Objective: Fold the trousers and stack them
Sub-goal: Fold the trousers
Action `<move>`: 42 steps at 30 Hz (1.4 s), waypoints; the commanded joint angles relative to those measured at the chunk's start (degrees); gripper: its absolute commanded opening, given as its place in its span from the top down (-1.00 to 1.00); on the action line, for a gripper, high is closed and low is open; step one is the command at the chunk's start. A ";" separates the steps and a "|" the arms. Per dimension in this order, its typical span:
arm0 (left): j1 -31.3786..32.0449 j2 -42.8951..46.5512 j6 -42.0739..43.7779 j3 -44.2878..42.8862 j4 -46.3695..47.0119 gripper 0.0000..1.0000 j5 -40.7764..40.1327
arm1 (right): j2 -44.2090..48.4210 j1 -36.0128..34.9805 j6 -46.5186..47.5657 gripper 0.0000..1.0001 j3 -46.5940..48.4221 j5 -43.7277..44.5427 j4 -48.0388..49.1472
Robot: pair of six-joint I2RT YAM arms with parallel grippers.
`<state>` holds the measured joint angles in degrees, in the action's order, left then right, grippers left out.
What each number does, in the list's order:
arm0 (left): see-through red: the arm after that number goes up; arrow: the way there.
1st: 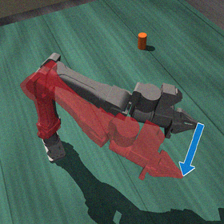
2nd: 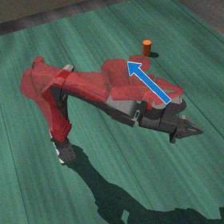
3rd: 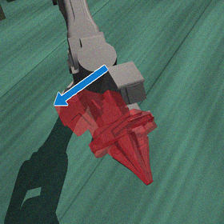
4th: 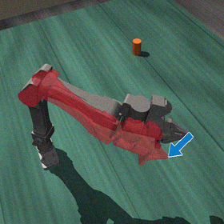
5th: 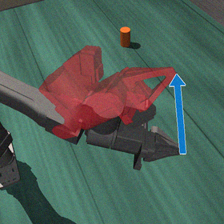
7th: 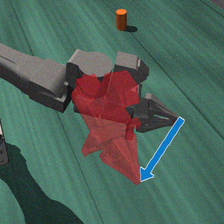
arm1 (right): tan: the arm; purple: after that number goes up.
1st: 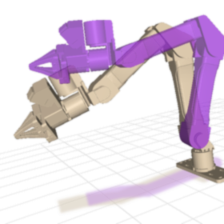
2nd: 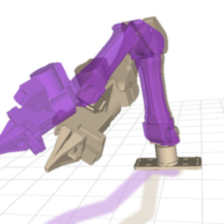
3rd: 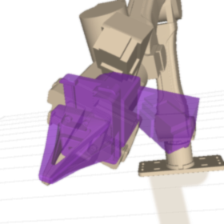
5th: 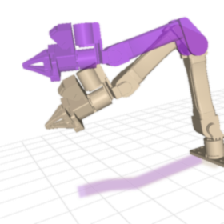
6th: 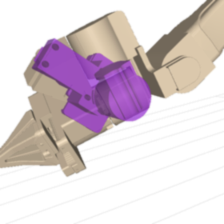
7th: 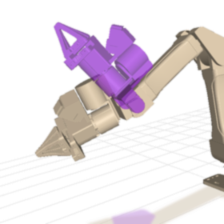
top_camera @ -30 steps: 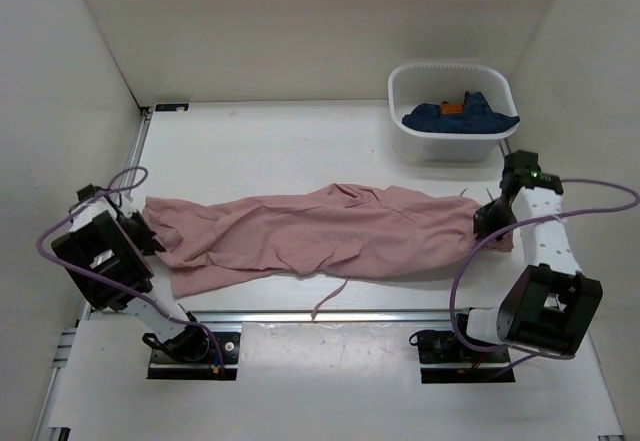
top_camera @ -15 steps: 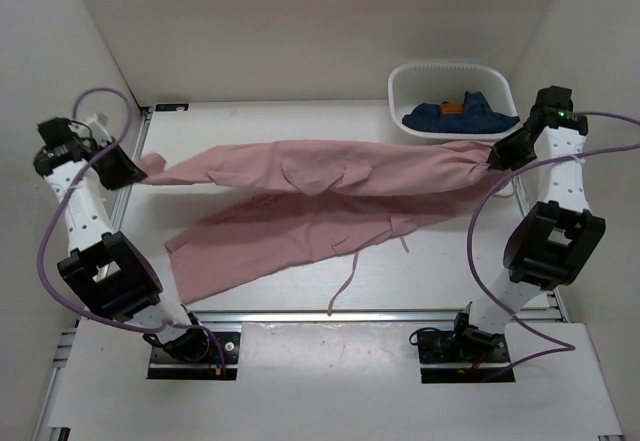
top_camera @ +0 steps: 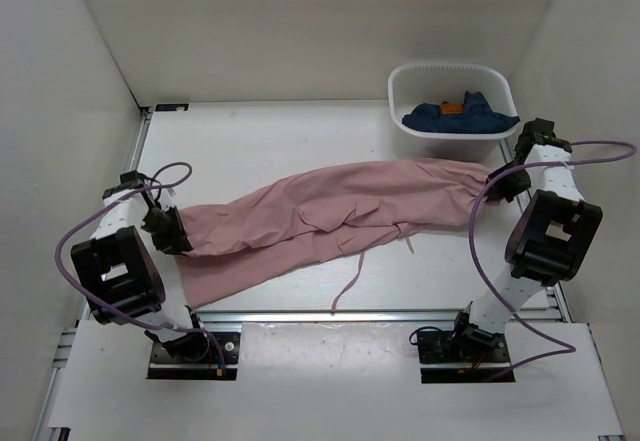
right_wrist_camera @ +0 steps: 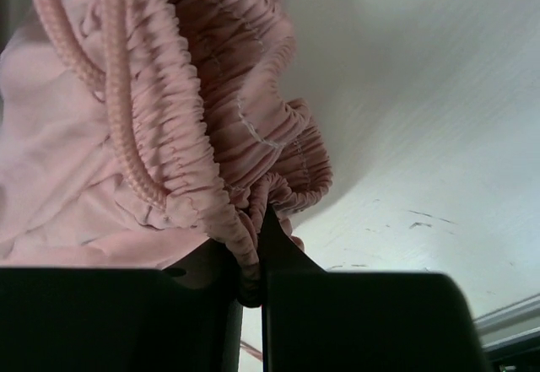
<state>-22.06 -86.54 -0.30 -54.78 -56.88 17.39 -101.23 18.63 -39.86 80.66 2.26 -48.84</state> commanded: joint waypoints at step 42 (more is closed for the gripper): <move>27.46 21.68 0.30 34.39 36.58 0.11 -38.23 | 0.50 -10.72 -17.35 1.00 -18.75 12.94 1.56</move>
<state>10.50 -63.83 0.14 -23.86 -20.21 -19.97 -103.35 7.90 -51.99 66.63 11.68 -44.10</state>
